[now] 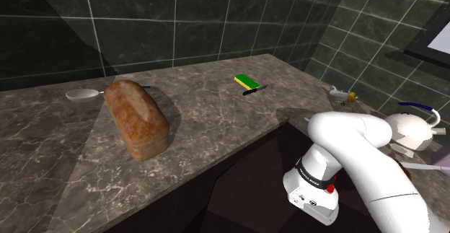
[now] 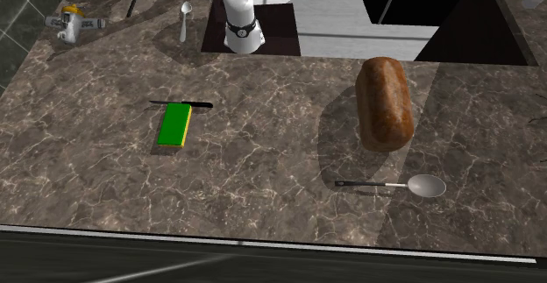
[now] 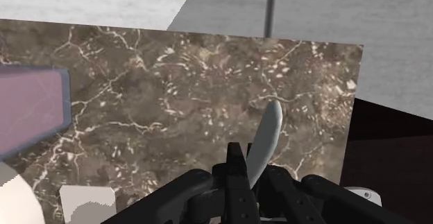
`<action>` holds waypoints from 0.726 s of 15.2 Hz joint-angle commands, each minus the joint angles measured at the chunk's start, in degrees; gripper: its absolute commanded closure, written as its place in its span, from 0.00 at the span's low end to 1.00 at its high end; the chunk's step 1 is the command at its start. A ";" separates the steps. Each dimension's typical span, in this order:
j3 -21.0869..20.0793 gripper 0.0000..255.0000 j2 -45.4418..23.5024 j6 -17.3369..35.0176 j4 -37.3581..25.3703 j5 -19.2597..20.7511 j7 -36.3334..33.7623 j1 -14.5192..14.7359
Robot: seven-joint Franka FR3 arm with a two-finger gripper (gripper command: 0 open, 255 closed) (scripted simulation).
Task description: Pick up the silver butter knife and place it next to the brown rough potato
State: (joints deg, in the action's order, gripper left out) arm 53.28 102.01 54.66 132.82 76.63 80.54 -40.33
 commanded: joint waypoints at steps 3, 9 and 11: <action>3.65 1.00 0.19 2.98 2.49 1.08 0.82 -2.69; 8.61 1.00 0.19 7.08 5.53 3.38 1.96 -6.50; 10.26 1.00 0.19 8.37 6.43 4.27 2.30 -7.64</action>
State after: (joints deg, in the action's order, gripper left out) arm 62.69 102.19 62.37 138.83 80.52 82.65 -47.46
